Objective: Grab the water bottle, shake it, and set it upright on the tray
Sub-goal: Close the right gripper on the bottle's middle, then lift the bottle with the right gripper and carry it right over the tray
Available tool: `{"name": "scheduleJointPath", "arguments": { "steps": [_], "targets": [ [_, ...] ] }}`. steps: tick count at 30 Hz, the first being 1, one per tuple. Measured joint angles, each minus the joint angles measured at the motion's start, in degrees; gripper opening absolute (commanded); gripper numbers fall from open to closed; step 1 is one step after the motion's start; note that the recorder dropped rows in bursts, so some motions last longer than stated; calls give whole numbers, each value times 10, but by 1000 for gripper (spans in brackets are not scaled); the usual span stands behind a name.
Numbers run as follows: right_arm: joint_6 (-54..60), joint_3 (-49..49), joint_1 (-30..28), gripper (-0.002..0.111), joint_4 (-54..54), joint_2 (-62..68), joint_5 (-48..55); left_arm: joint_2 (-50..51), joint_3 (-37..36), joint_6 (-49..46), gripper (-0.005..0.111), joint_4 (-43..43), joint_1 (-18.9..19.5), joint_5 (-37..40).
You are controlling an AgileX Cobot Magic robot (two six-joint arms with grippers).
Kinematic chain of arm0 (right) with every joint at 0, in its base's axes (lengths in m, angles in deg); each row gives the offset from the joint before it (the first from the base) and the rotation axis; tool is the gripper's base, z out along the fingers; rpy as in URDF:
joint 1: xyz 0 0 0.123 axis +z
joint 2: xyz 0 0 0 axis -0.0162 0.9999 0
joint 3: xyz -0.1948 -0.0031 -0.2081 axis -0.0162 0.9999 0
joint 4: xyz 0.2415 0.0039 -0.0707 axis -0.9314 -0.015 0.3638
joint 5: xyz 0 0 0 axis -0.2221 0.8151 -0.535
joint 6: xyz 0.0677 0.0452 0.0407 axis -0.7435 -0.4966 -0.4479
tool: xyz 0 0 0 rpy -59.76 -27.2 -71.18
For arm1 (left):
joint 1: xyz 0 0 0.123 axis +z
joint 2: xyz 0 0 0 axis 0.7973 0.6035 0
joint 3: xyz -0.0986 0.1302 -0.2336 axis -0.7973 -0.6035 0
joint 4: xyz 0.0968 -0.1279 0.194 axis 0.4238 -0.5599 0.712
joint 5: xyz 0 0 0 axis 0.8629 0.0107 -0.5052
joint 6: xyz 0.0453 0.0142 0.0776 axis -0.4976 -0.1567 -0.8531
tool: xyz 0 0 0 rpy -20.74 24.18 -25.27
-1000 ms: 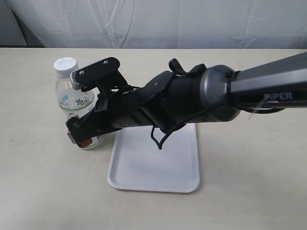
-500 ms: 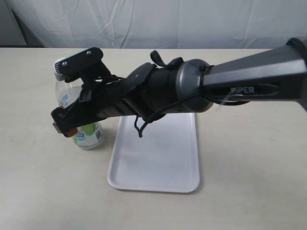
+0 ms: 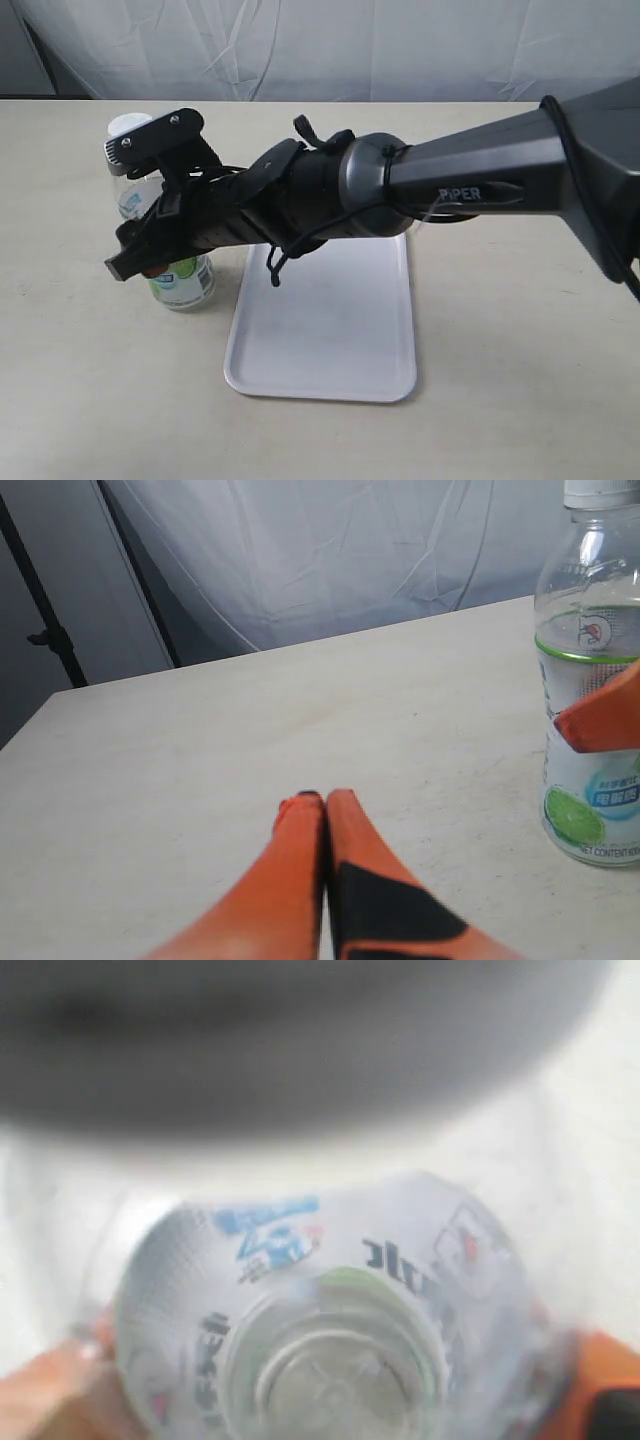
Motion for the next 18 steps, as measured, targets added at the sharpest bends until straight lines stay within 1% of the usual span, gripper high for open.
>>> {"name": "scheduleJointPath", "arguments": {
  "steps": [1, 2, 4, 8, 10, 12, 13, 14, 16, 17, 18],
  "targets": [
    [1, 0, 0, -1, 0, 1, -1, 0, 0, 0, 0, 0, 0, 0],
    [1, 0, 0, 1, 2, 1, 2, 0, 0, 0, 0, 0, 0, 0],
    [1, 0, 0, -1, 2, 1, 2, 0, 0, 0, 0, 0, 0, 0],
    [0, 0, 0, -1, -26, 0, 12, 0, 0, 0, 0, 0, 0, 0],
    [-3, 3, 0, -1, -26, -18, 51, 0, 0, 0, 0, 0, 0, 0],
    [-3, 18, 4, -1, -10, -63, 61, 0, 0, 0, 0, 0, 0, 0],
    [-5, 33, 5, -1, -4, -87, 42, 0, 0, 0, 0, 0, 0, 0],
    [-5, 57, 7, -1, -3, -121, -17, 0, 0, 0, 0, 0, 0, 0],
    [-3, 106, 6, -1, -69, -172, -186, 0, 0, 0, 0, 0, 0, 0],
    [9, 125, 2, -1, -96, -194, -215, 0, 0, 0, 0, 0, 0, 0],
    [46, 148, -8, -1, -110, -218, -190, 0, 0, 0, 0, 0, 0, 0]
  ]
}}
